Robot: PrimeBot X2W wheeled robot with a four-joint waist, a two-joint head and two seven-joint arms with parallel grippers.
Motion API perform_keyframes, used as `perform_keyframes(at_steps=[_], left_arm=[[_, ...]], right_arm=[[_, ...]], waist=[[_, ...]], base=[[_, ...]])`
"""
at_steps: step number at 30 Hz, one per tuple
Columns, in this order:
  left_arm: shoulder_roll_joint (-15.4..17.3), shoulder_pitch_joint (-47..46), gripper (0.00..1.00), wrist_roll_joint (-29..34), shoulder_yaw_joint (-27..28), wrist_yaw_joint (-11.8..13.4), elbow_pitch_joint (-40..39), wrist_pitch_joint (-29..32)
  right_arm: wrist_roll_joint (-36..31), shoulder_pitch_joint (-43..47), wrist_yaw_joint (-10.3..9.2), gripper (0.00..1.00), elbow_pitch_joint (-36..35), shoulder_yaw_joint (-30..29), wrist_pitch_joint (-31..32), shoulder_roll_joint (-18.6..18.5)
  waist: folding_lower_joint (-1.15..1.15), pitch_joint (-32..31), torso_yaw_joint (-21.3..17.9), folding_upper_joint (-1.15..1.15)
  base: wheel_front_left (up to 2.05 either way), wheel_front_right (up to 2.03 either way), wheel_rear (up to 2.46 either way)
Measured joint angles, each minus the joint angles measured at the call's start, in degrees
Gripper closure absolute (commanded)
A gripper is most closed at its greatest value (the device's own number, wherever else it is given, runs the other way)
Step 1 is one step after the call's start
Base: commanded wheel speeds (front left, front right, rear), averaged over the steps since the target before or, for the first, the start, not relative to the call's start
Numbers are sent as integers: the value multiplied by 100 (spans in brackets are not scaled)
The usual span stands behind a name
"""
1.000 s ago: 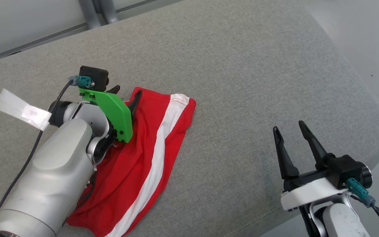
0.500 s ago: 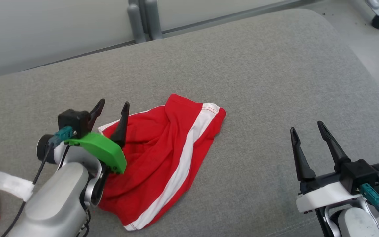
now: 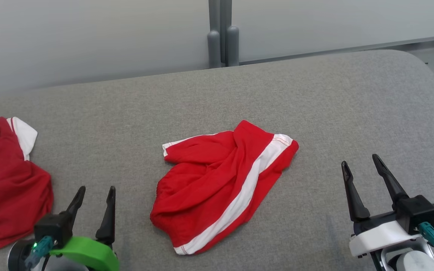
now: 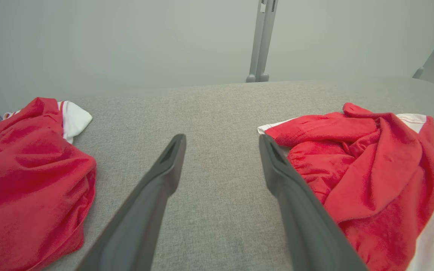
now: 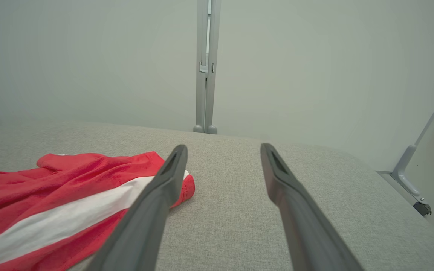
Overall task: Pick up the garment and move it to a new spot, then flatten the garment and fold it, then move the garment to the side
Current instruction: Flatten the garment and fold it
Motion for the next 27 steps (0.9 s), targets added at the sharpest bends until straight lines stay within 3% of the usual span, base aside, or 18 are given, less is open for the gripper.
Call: perform_keyframes(at_steps=[6, 19, 22, 27], left_arm=[[-147, 1066, 0, 589, 1057, -145, -544, -7], [-1224, 2420, 0, 1931, 3042, -1692, -743, -8], [-1482, 2555, 0, 2197, 3387, -1951, -634, -7], [-1652, 2568, 0, 2436, 3598, -2111, -550, -7]], right_arm=[[1, 128, 0, 0, 54, -38, 0, -34], [64, 341, 0, 0, 214, -65, 0, -46], [99, 411, 0, 0, 255, -74, 0, -36], [103, 446, 0, 0, 316, -121, 1, -2]], waist=[[0, -189, 245, 0], [0, -363, 312, 0], [0, -395, 291, 0], [0, -406, 260, 0]], base=[[0, 0, 0], [0, 0, 0], [0, 0, 0], [0, 0, 0]])
